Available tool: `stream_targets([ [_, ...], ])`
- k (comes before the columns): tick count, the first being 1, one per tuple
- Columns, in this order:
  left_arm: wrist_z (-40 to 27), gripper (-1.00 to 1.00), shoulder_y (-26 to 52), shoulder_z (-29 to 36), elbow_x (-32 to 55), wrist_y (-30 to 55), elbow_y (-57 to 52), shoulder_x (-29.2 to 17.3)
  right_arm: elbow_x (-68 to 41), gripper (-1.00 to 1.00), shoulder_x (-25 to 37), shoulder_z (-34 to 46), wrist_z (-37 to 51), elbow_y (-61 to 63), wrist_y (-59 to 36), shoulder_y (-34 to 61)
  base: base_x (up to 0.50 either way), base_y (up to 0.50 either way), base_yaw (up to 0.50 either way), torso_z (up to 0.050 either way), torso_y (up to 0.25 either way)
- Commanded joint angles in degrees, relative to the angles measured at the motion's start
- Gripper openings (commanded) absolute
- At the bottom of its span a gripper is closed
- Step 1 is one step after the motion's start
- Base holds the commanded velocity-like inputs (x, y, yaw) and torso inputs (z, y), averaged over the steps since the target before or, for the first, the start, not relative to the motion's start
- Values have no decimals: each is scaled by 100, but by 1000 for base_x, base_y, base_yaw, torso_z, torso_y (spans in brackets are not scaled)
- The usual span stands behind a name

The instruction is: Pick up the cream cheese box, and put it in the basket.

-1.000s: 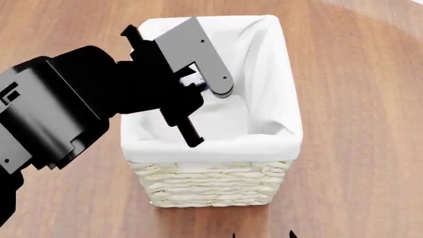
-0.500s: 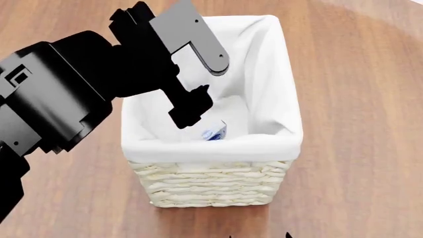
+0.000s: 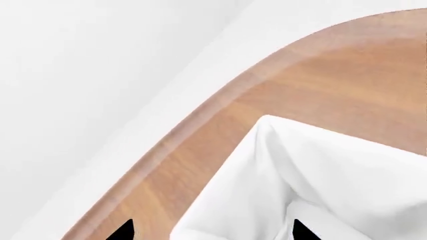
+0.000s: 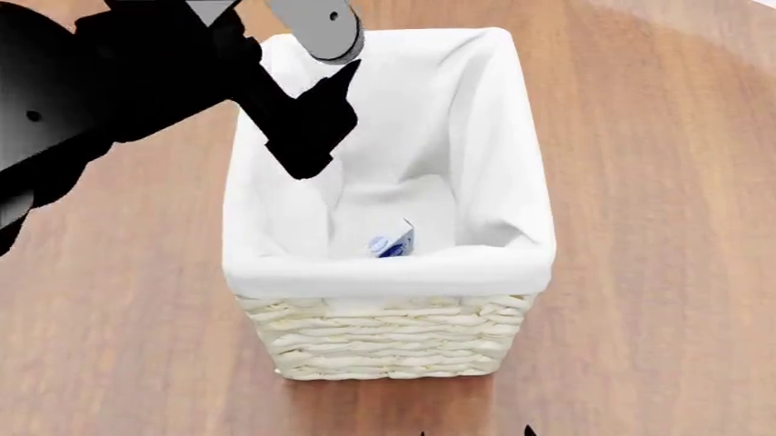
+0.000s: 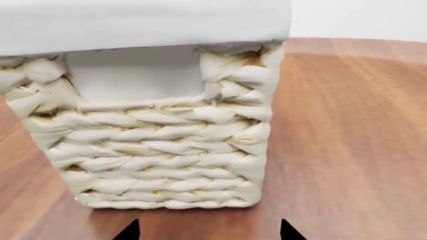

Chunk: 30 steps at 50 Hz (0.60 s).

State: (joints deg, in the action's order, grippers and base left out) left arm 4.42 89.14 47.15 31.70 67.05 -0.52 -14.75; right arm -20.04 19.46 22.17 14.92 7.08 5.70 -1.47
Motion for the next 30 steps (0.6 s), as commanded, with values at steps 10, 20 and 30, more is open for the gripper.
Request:
stream_targets([
  [10, -2105, 100, -2965, -3172, 1094, 912, -4561, -1025, -259, 100, 173, -271, 185, 393, -72, -27, 0, 0, 0, 0, 0],
  [20, -3172, 100, -7855, -2014, -2028, -3936, -4922, -2050, -420, 100, 380, -659, 529, 992, -99, -155, 0, 0, 0, 0, 0],
  [30, -3552, 100, -7534, -2749, -1627, -4027, -5033, -1751, -425, 100, 875, -1094, 1260, 2712, -931, 221, 0, 0, 0, 0, 0],
])
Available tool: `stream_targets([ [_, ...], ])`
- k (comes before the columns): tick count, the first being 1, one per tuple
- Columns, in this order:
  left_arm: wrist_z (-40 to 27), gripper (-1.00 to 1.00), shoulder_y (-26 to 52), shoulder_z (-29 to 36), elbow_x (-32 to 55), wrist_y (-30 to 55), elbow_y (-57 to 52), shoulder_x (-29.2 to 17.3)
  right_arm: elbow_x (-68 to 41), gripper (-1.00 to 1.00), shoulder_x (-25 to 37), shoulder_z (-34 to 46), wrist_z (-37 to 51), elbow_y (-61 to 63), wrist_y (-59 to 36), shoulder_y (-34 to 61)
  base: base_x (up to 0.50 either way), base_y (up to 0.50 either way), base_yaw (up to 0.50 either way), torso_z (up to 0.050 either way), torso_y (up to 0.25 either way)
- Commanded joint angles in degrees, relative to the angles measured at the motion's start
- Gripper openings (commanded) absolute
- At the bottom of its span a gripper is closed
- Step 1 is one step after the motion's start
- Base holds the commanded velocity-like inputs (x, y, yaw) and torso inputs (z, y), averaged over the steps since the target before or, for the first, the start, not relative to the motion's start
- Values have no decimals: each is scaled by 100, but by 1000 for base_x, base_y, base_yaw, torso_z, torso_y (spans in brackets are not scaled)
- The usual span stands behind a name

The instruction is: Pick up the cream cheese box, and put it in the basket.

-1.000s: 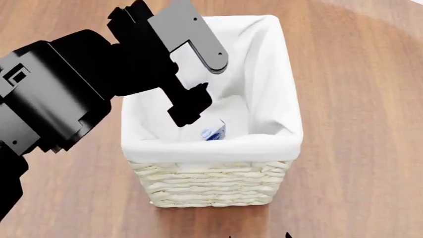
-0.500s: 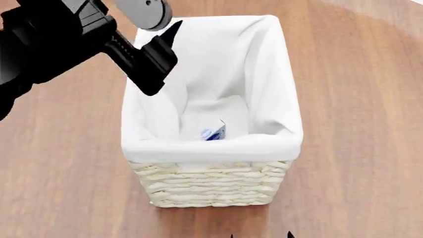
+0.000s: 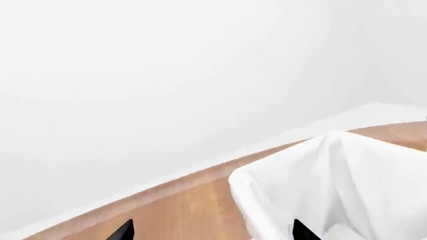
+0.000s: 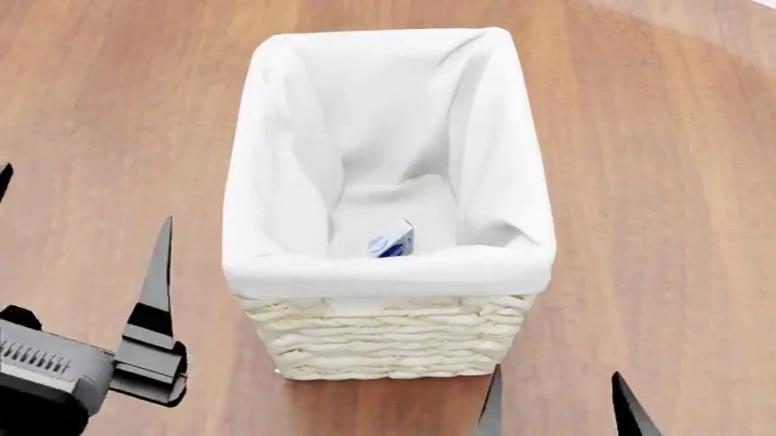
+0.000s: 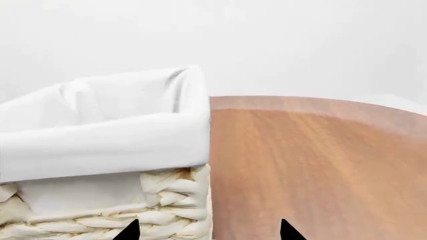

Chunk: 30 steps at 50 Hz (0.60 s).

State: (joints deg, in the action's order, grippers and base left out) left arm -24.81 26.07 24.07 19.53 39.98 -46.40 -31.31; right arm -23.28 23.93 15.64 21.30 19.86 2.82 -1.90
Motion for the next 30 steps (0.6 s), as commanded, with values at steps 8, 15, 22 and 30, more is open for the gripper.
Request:
stream_targets([
  [8, -836, 100, -394, -1009, 388, -525, -1042, 31, -814, 100, 1029, -1063, 1499, 3255, -2084, 1381, 0, 0, 0, 0, 0],
  [15, -1791, 100, 922, -1119, 1724, 182, -1352, -405, -1945, 100, 2223, -994, 2829, 4011, -2157, 2421, 0, 0, 0, 0, 0],
  [22, -2651, 100, 1290, -535, 2286, -459, -1352, -1198, -2031, 100, 4207, 849, 4453, 4010, -276, 3316, 0, 0, 0, 0, 0],
  [30, -3052, 100, 1607, 91, 2388, -779, -1345, -1545, -1904, 100, 4423, 1319, 4681, 3978, 9, 3540, 0, 0, 0, 0, 0],
])
